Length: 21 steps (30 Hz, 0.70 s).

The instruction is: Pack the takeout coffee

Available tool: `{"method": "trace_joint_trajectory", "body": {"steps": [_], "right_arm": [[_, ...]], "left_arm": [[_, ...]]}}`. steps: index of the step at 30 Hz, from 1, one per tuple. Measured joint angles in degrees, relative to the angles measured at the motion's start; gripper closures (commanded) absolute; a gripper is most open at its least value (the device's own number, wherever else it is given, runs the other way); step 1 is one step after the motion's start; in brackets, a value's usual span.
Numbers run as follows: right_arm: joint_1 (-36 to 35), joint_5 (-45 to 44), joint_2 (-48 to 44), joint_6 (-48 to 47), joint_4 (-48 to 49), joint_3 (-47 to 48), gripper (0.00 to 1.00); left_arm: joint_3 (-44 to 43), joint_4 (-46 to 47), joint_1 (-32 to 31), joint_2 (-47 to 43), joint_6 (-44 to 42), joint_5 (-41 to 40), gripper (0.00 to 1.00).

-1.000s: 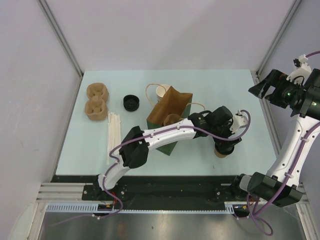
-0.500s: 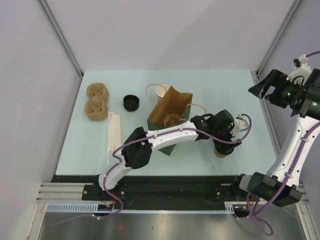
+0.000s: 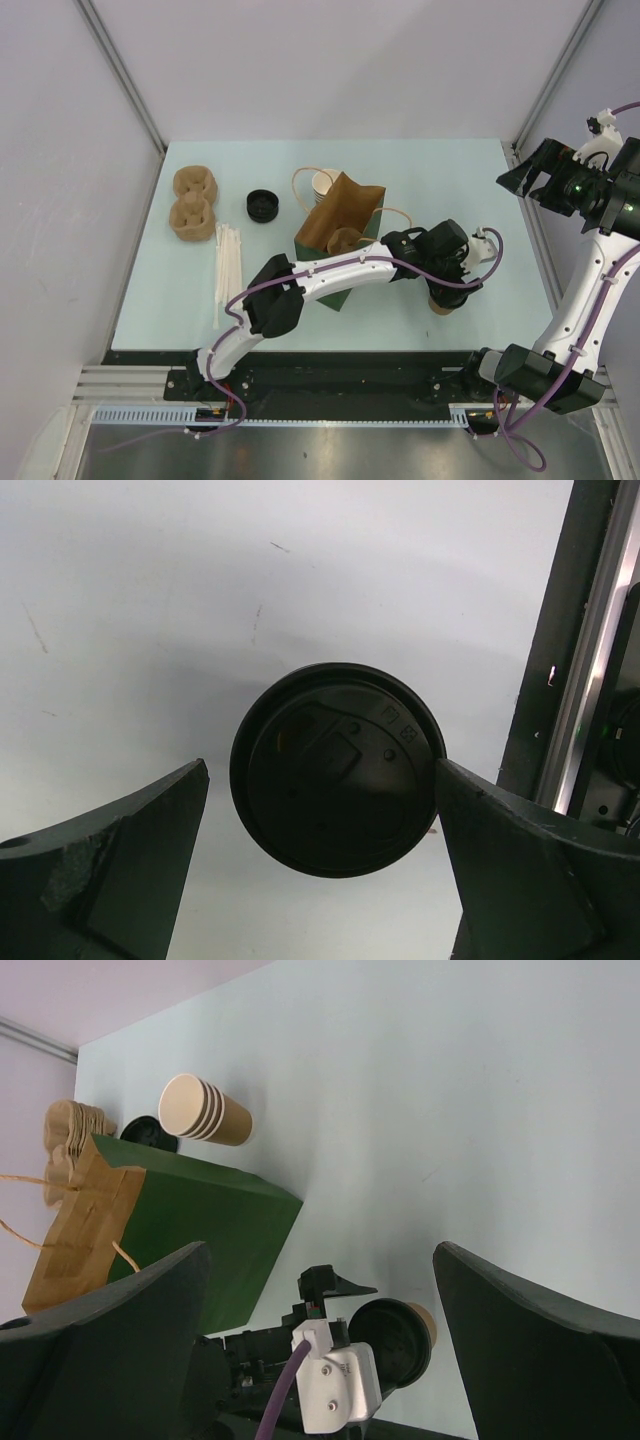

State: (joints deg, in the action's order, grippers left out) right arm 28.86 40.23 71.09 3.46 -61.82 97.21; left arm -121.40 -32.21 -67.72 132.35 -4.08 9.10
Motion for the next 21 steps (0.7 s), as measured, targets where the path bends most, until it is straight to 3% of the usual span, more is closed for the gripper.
{"method": "trace_joint_trajectory", "body": {"steps": [11,21], "right_arm": [[0.0,0.2,0.0,0.0,0.0,0.0,0.0],[0.0,0.3,0.0,0.0,0.0,0.0,0.0]], "left_arm": [[0.1,0.2,0.0,0.7,0.0,0.1,0.03],[0.1,0.3,0.0,0.5,0.1,0.7,0.32]]}}
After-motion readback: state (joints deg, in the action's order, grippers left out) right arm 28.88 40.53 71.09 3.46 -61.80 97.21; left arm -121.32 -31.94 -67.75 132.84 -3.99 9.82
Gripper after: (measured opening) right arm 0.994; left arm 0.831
